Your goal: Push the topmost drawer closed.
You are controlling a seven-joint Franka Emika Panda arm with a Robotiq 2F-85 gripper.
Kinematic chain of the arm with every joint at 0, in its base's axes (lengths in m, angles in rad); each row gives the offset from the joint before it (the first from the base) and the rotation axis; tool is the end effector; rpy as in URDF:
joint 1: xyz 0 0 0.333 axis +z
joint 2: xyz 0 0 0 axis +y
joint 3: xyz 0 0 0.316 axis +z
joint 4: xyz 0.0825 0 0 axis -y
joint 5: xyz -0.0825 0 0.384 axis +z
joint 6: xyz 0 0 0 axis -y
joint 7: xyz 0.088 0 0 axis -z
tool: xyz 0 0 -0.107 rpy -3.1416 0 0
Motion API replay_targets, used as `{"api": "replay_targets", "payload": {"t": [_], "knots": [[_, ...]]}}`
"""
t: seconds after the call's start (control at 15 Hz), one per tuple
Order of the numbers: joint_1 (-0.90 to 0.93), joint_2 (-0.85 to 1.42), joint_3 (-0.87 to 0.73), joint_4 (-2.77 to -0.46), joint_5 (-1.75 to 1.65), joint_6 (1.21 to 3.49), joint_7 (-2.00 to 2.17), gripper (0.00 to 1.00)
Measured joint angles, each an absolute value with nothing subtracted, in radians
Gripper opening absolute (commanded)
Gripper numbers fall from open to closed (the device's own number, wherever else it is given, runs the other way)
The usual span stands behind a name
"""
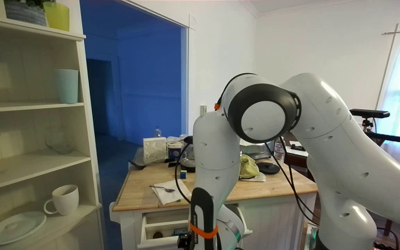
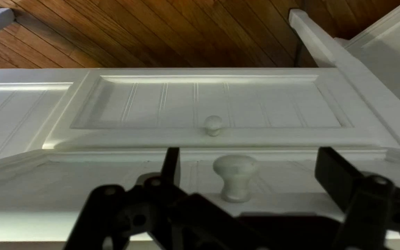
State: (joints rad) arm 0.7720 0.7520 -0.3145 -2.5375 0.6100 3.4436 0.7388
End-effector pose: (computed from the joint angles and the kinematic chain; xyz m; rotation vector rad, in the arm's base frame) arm 0.4014 0.0913 0.0568 2.7354 -1.1336 0.5769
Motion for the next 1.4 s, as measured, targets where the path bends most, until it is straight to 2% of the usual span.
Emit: {"api": "replay_targets", "payload": {"t": [0.47,0.53,0.6,1.27,1.4], "knots": [[0.766,0.751,-0.328,-2.522,0.752,3.538,0.611,1.0],[0.761,0.751,-0.326,-2.518,0.775,3.552,0.589,0.75],[0.762,0.751,-0.333,-2.515,0.781,3.563,0.582,0.74],[0.775,0.753,-0.398,-2.513,0.785,3.623,0.585,0.05],[0.775,0.753,-0.4,-2.518,0.785,3.617,0.585,0.42]]}}
